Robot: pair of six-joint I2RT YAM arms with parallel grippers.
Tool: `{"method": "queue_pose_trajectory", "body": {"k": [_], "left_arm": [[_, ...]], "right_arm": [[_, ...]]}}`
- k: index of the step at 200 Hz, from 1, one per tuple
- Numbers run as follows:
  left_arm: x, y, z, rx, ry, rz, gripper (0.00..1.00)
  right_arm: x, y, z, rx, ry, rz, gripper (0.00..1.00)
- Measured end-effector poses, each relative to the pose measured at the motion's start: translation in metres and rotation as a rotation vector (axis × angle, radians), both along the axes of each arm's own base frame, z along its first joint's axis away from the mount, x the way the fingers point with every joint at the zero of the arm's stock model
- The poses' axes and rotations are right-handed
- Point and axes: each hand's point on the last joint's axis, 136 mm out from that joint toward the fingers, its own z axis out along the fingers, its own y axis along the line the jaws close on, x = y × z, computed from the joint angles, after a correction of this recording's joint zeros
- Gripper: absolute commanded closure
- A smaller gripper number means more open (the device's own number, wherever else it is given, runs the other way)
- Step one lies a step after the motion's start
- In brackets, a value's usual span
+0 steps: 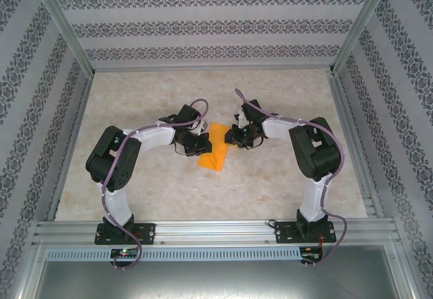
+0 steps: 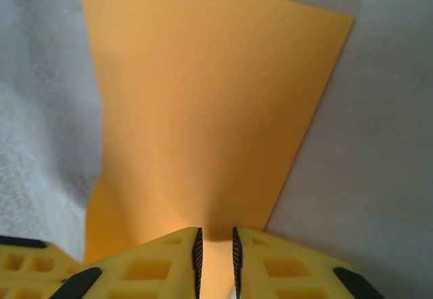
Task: Fold a paper plane with a square sheet of paper (pick it up from the middle)
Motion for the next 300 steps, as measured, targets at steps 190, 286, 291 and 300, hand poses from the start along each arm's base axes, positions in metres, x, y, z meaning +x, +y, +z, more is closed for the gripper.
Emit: {"method": "queue_pose_trajectory", "body": {"k": [190, 286, 291, 300], "left_arm": [[0.009, -0.025, -0.016, 0.020, 0.015, -0.061, 1.00], [0.014, -0.022, -0.019, 0.060, 0.001, -0.053, 1.00], [0.014, -0.022, -0.019, 0.060, 0.001, -0.054, 1.00], [0.014, -0.022, -0.020, 0.062, 0.001, -0.056, 1.00]], "right_arm": [[-0.001, 0.001, -0.004, -0.017, -0.013, 0.043, 0.86], [-0.002, 0.000, -0.004, -0.025, -0.007, 0.043, 0.87], [-0.002, 0.000, -0.004, -0.026, -0.007, 0.043, 0.87], [-0.002, 0.000, -0.004, -0.026, -0.007, 0.043, 0.86]]}}
